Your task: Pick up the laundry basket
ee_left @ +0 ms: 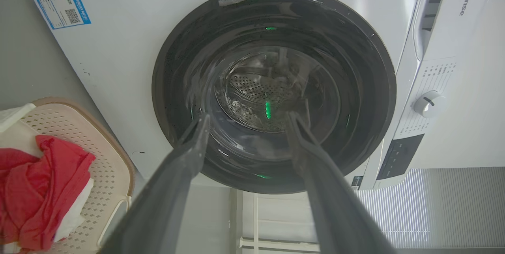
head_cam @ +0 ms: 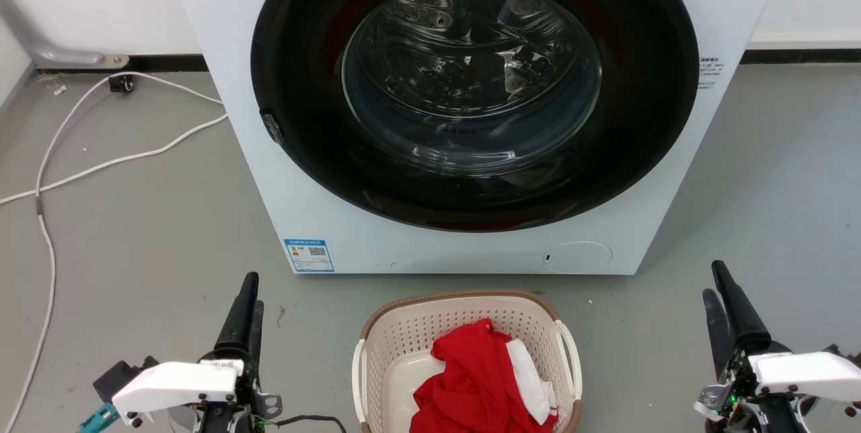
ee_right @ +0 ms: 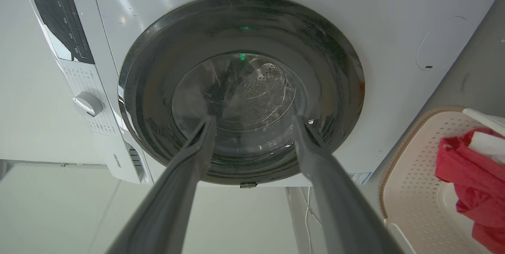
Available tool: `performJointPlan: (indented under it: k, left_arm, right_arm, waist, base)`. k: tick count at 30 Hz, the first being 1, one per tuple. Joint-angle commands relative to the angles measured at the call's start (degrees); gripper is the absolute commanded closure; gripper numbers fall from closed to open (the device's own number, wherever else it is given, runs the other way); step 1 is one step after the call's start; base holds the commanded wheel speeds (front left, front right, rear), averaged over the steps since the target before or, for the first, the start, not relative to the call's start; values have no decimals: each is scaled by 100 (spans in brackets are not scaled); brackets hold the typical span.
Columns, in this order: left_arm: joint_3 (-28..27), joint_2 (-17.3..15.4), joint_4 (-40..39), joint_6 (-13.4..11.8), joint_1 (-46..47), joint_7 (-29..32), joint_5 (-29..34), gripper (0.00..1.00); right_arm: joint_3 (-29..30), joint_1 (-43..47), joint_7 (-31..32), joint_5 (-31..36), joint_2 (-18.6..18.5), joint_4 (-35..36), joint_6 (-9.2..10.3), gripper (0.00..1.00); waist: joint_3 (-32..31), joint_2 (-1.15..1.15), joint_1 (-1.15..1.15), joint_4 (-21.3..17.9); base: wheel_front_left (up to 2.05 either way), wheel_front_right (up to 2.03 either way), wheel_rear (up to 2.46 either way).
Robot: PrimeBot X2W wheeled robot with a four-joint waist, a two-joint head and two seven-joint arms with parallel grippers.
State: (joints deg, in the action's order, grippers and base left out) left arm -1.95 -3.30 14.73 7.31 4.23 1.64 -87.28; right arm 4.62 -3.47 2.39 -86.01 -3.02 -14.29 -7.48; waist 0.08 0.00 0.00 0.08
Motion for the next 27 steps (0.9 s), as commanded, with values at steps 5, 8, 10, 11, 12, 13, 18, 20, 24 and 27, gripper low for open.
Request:
performJointPlan:
  k: [5,8,10,11,12,13,18,20,24,27]
  left_arm:
    - [47,-20,-242,6,173,-158,850,0]
    - [78,-18,-309,7,163,-227,1300,0]
    - [102,-16,-343,7,153,-271,1597,0]
    - [119,-15,-358,1,148,-295,1727,0]
    - [137,-14,-369,-7,144,-316,1870,0]
    - [160,-14,-379,-14,144,-337,2023,0]
    - [285,-9,-406,-75,153,-442,2727,0]
    - [333,-8,-409,-99,158,-481,2984,0]
    - [417,-5,-405,-121,164,-558,3443,0]
    - [469,-6,-393,-138,174,-615,3764,0]
  right_arm:
    - [72,-77,-163,995,-41,226,0,0]
    - [105,-69,-235,1534,-27,298,0,0]
    - [119,-58,-281,1883,-19,340,0,0]
    - [120,-50,-306,2045,-15,362,0,0]
    - [119,-38,-327,2219,-13,380,0,0]
    - [122,-28,-350,2392,-11,399,-1,0]
    - [109,6,-429,3178,-5,471,-1,0]
    - [98,16,-443,3434,-3,501,-1,0]
    - [86,47,-460,3871,-2,542,-1,0]
    - [85,63,-480,4157,-1,561,-1,0]
  waist:
    - [2,0,0,4]
    - [2,0,0,7]
    - [0,0,0,9]
    - [-1,0,0,10]
    - [-3,0,0,10]
    - [-4,0,0,11]
    - [-10,0,0,18]
    - [-12,0,0,20]
    - [-15,0,0,23]
    - [-16,0,0,26]
  base:
    - [0,0,0]
    - [0,0,0]
    - [0,0,0]
    - [0,0,0]
    - [0,0,0]
    - [0,0,0]
    - [0,0,0]
    - [0,0,0]
    - [0,0,0]
    - [0,0,0]
